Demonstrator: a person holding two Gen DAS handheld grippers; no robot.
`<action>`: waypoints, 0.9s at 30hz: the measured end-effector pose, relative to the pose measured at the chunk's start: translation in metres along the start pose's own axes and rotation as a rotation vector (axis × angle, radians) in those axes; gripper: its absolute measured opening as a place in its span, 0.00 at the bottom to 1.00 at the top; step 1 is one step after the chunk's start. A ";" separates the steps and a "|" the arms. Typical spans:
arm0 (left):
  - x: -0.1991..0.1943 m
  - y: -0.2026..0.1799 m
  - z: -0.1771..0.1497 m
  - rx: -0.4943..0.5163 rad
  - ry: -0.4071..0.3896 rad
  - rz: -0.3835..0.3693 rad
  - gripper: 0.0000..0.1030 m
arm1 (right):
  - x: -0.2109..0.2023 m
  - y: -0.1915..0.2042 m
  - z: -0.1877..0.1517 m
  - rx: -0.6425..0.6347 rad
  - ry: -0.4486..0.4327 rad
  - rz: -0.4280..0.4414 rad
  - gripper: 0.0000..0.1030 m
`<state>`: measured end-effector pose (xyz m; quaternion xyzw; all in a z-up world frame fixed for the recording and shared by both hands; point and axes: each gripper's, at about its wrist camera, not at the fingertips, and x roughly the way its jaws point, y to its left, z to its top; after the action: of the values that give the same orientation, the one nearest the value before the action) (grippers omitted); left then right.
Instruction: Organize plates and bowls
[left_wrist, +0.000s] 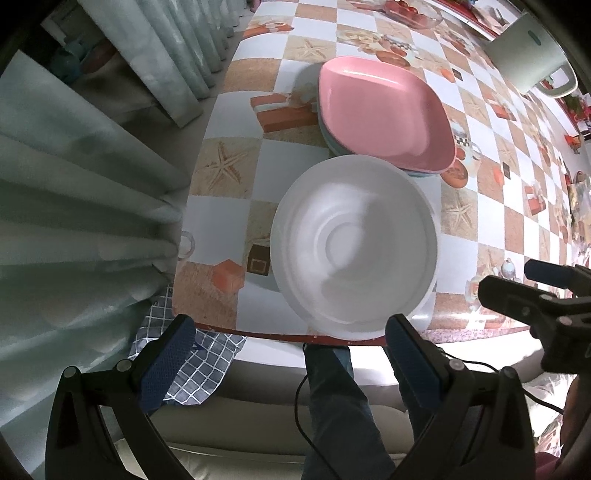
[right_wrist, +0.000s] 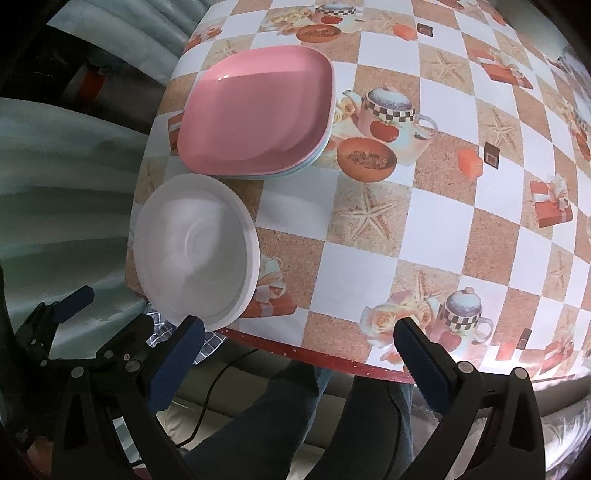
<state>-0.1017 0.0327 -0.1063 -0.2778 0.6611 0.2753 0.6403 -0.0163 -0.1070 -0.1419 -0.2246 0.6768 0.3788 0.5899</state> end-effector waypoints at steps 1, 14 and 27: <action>0.001 0.000 0.002 -0.001 0.002 0.002 1.00 | 0.000 0.000 0.001 -0.001 0.000 0.000 1.00; 0.012 -0.006 0.010 0.027 0.032 0.007 1.00 | 0.009 0.001 0.003 0.009 0.027 -0.011 1.00; 0.025 -0.008 0.016 0.042 0.063 0.005 1.00 | 0.015 -0.004 0.003 0.041 0.038 0.003 1.00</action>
<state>-0.0861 0.0383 -0.1322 -0.2715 0.6872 0.2540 0.6241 -0.0142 -0.1051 -0.1575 -0.2188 0.6960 0.3611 0.5808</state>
